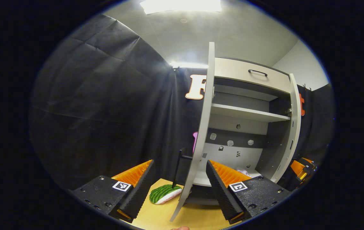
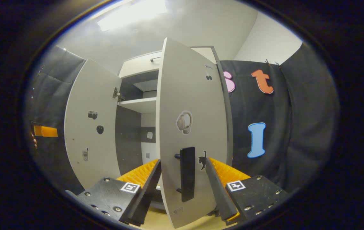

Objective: Grab one shoe with the right hand and put it into the shoe cabinet, grab the other shoe with the left hand and put it into the shoe cabinet; then close the right door with the right hand and the left door with the left hand.

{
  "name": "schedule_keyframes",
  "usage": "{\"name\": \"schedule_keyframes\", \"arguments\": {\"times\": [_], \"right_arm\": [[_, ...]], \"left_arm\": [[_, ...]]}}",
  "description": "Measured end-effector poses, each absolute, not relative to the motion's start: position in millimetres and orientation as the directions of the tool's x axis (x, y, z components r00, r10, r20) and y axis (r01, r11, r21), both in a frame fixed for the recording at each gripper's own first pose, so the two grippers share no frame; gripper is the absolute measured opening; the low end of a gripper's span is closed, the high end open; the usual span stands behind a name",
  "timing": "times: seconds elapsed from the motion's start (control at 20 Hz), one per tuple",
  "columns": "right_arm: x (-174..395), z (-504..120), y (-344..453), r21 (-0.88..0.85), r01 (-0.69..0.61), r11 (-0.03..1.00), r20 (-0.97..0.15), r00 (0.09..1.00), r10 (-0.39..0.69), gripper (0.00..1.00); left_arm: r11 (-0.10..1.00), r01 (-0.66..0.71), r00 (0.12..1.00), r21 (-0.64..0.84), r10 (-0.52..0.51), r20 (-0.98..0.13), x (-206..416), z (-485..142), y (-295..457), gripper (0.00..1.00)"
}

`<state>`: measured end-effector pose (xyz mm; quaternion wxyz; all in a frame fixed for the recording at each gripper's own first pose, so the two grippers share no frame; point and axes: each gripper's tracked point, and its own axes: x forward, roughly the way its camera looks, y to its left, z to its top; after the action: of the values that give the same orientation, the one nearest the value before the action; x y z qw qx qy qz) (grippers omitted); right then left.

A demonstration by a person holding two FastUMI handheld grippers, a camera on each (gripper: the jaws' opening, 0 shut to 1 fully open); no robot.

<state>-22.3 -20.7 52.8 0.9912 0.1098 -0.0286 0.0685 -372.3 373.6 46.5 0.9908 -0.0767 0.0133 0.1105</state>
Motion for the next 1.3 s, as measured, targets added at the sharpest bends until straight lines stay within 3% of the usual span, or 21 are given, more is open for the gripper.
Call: {"name": "schedule_keyframes", "arguments": {"times": [0.05,0.35,0.4,0.45,0.5,0.55,0.7,0.85,0.95,1.05,1.2,1.25,1.3], "right_arm": [[-21,54,-17,0.217,-0.148,0.965,0.077,0.988,0.134,0.84],[-20,46,-12,0.241,-0.157,0.958,0.059,0.987,0.147,0.84],[-20,44,-12,0.244,-0.156,0.957,0.055,0.988,0.147,0.84],[-22,43,-11,0.245,-0.156,0.957,0.052,0.988,0.148,0.84],[-22,42,-11,0.244,-0.156,0.957,0.048,0.988,0.149,0.84],[-23,40,-11,0.241,-0.154,0.958,0.042,0.988,0.148,0.84],[-22,36,-12,0.232,-0.147,0.962,0.033,0.989,0.143,0.84],[-20,33,-13,0.225,-0.134,0.965,0.025,0.991,0.131,0.84],[-18,31,-15,0.220,-0.124,0.968,0.020,0.992,0.123,0.84],[-17,30,-18,0.217,-0.109,0.970,0.018,0.994,0.108,0.83],[-14,28,-18,0.223,-0.095,0.970,0.012,0.995,0.095,0.84],[-14,28,-17,0.226,-0.093,0.970,0.012,0.996,0.092,0.83],[-13,29,-18,0.228,-0.092,0.969,0.014,0.996,0.091,0.83]], "left_arm": [[0.961,-0.233,0.972,-0.148,0.229,-0.047,-374,45,377,0.95],[0.948,-0.290,0.956,-0.127,0.283,-0.074,-376,31,403,0.96],[0.947,-0.297,0.954,-0.124,0.289,-0.080,-374,28,407,0.92],[0.945,-0.301,0.952,-0.126,0.291,-0.089,-372,24,409,0.96],[0.945,-0.300,0.952,-0.130,0.289,-0.100,-369,19,411,0.92],[0.945,-0.296,0.953,-0.136,0.283,-0.109,-365,15,411,0.96],[0.949,-0.279,0.956,-0.149,0.259,-0.138,-364,6,410,0.92],[0.959,-0.247,0.960,-0.136,0.223,-0.170,-356,-5,405,0.96],[0.966,-0.234,0.962,-0.113,0.213,-0.172,-351,-9,403,0.91],[0.974,-0.203,0.967,-0.097,0.184,-0.174,-347,-12,399,0.95],[0.981,-0.153,0.976,-0.119,0.131,-0.175,-344,-12,393,0.92],[0.982,-0.140,0.978,-0.127,0.117,-0.174,-343,-12,392,0.87],[0.982,-0.129,0.979,-0.136,0.105,-0.172,-342,-12,390,0.92]]}}
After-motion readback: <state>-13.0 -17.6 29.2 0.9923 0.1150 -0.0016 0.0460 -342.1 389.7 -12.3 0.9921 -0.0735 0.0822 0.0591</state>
